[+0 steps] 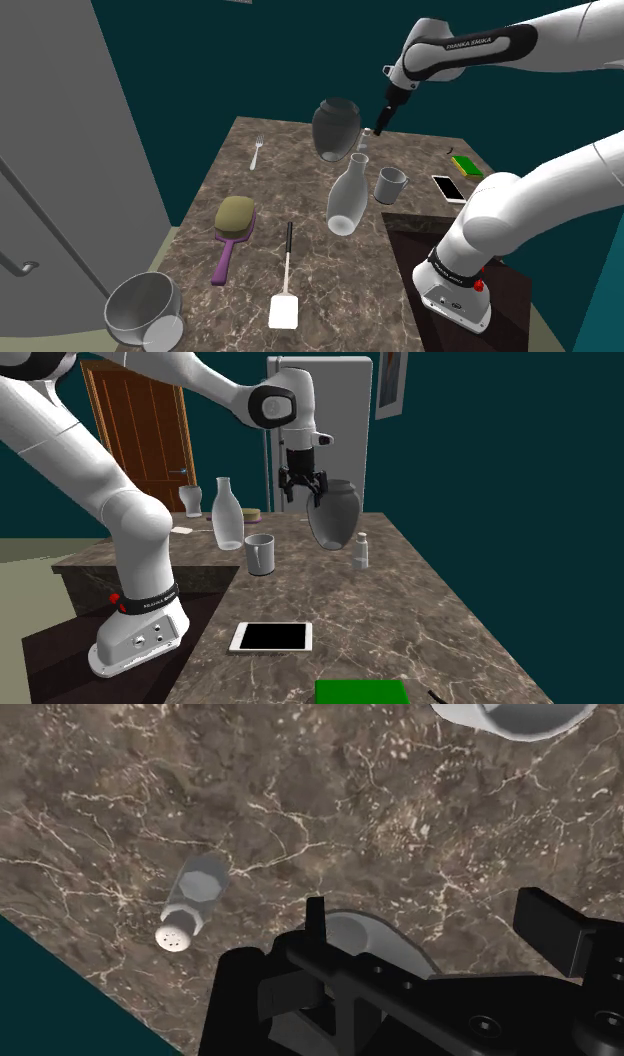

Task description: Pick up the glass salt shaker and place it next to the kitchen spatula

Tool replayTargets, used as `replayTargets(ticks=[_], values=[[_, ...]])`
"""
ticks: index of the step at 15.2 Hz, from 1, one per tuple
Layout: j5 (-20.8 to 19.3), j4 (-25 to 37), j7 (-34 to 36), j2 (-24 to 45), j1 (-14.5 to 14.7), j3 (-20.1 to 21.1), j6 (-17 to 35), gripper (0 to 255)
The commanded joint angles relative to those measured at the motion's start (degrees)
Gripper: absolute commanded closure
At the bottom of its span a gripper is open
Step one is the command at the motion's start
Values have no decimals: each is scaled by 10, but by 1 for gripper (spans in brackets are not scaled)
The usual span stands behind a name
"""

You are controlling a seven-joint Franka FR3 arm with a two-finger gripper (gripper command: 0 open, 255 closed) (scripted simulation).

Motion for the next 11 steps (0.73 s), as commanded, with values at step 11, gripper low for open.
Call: replayTargets(ticks=[11], values=[[164,115,-279,264,52,-162,152,0]])
